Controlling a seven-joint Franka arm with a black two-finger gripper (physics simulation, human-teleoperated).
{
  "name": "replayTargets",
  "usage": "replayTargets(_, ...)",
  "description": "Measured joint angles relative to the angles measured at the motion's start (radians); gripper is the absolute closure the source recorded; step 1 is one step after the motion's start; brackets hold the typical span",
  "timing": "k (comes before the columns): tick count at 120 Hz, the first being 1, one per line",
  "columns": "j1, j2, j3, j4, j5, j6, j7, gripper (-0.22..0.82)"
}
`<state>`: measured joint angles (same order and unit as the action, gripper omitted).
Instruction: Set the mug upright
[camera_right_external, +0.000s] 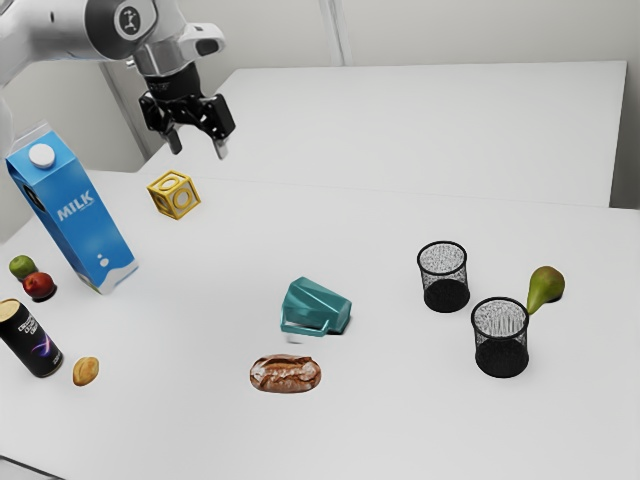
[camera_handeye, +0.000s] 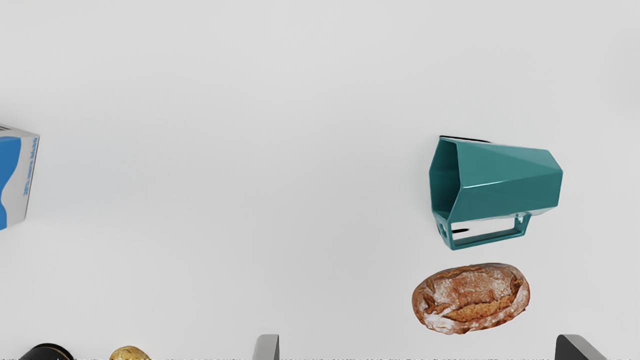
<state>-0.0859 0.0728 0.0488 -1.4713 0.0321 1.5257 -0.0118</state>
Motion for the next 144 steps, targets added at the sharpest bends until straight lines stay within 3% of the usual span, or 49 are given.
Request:
replayTargets(31,-0.004,-0.014,-0.005,-0.014,-0.012,-0.015,-0.034,0.0)
replayTargets(70,0.077,-0.023,-0.003,-0.135,-0.204,0.005,-0.049,0.0)
replayTargets(144,0.132,0.084,-0.003,-0.458,-0.47,0.395,0.29,0.0)
